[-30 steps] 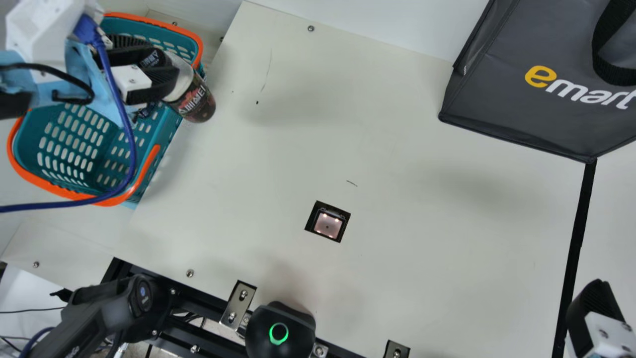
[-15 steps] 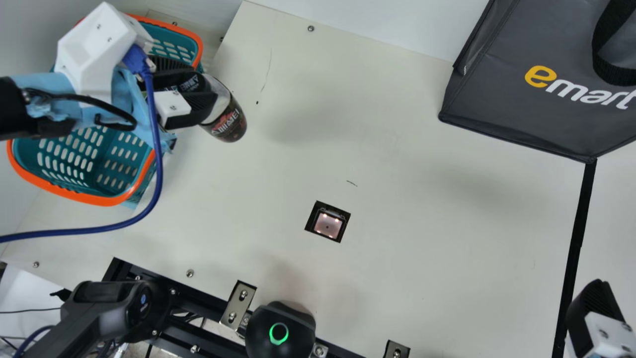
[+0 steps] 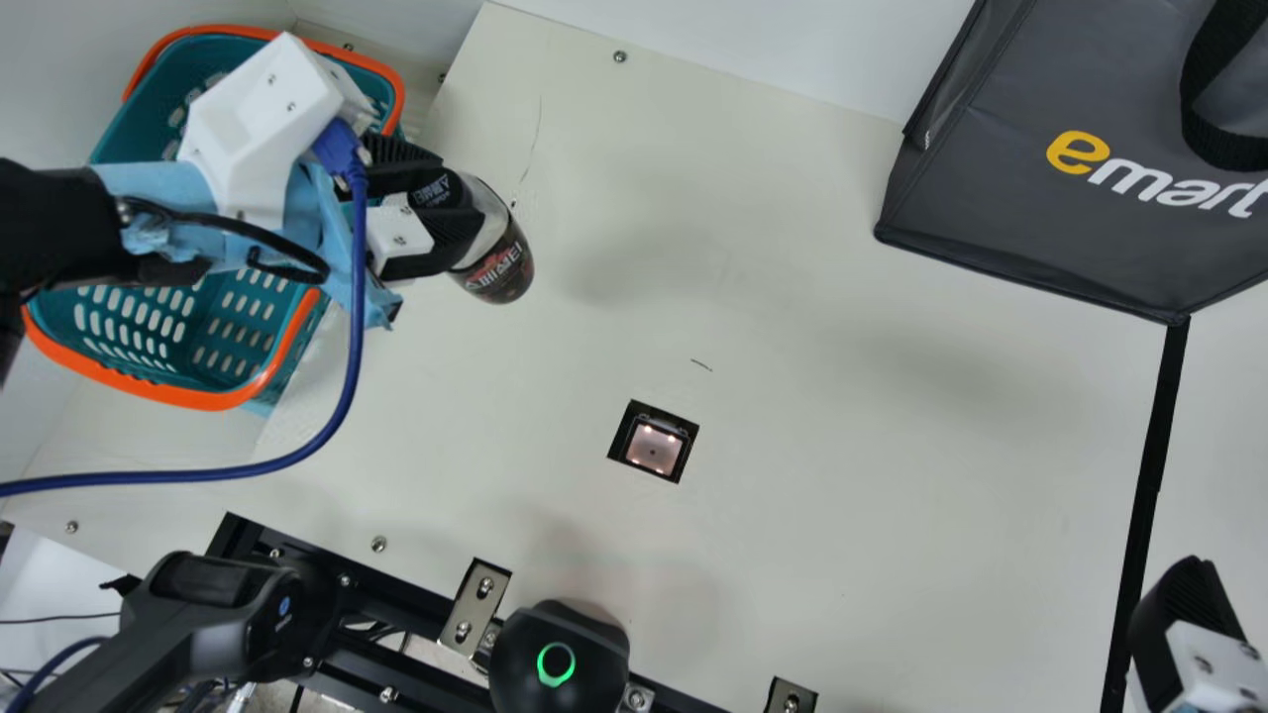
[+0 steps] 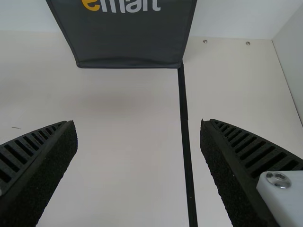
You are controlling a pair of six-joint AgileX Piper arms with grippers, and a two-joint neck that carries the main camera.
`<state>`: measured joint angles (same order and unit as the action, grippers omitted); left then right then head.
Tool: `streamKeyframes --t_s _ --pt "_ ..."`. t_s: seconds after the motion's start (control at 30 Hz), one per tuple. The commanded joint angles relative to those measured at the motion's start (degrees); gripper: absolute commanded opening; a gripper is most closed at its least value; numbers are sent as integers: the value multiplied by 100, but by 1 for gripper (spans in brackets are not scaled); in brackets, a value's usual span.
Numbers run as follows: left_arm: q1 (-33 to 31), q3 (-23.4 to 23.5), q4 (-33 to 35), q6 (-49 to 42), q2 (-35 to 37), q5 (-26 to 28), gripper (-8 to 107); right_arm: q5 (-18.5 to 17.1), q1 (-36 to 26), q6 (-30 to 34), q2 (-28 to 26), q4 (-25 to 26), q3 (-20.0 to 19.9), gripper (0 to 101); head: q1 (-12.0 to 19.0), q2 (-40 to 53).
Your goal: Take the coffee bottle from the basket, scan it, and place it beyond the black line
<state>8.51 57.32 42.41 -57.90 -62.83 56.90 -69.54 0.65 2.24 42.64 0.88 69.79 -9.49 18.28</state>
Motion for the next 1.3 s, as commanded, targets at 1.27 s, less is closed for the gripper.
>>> streamKeyframes --t_s 1.27 --pt "-1368 -227 534 -1062 -706 -307 10 0 0 0 0 0 0 91 157 14"
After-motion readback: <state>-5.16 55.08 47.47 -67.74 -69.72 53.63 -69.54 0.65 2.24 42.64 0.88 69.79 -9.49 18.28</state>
